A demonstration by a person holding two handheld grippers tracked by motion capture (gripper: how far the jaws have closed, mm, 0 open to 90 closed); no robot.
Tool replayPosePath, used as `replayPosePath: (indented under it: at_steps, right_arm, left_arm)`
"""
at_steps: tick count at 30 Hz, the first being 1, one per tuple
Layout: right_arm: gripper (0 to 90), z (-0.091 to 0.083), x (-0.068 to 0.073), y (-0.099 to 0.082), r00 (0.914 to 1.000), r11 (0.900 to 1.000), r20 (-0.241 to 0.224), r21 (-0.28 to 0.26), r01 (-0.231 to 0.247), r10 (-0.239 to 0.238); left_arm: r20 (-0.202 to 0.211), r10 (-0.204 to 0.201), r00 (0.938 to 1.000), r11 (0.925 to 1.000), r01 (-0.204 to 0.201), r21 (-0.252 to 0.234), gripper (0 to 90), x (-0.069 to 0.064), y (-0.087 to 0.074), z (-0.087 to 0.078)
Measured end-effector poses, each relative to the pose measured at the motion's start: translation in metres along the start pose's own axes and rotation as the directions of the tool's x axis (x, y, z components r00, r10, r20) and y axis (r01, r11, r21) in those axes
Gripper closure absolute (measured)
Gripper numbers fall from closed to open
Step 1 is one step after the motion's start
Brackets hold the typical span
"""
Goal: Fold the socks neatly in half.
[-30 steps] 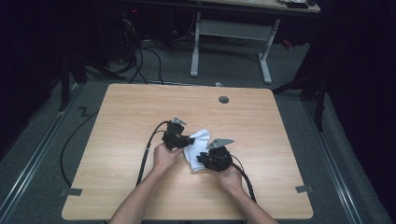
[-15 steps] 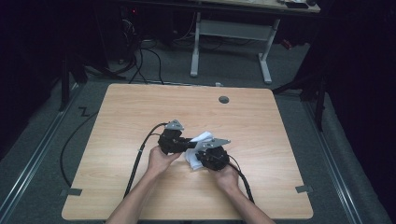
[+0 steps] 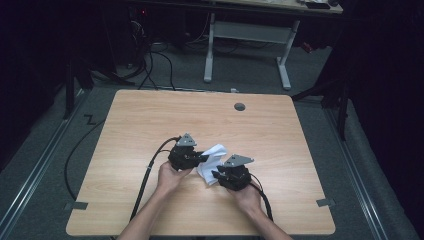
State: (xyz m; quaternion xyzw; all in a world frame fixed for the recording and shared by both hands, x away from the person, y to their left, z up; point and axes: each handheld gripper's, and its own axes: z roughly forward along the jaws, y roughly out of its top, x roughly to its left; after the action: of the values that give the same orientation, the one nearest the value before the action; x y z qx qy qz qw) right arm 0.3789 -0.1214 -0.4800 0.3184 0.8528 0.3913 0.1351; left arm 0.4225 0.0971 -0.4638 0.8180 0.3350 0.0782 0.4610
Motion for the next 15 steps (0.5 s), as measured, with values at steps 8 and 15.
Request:
replayPosePath:
  at_steps: [8,15]
  right_arm:
    - [68.6,0.017,0.005,0.0,0.9997,0.9995,0.022,0.029,0.012,-0.013]
    - [68.9,0.035,0.001,0.012,0.9982,0.9996,0.057,0.023,-0.018,0.017]
  left_arm:
    - [0.0,0.035,0.9994,0.9994,-0.035,-0.009,79.2,-0.003,0.006,-0.003]
    - [-0.025,0.102,0.9945,0.9945,-0.101,0.026,78.0,-0.017,-0.001,-0.003]
